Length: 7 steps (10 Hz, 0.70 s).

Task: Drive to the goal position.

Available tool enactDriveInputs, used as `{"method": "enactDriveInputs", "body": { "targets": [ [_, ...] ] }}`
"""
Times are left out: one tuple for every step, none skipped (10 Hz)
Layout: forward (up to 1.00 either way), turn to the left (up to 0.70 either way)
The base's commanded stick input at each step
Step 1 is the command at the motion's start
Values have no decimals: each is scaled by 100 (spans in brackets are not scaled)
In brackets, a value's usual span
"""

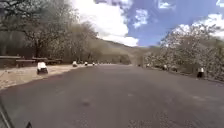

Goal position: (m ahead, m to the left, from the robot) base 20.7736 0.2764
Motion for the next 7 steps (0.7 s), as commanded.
{"method": "enactDriveInputs", "body": {
  "targets": [
    [70, 35],
    [70, 3],
    [70, 2],
    [70, 0],
    [70, 0],
    [70, 0],
    [70, 0]
  ]
}}
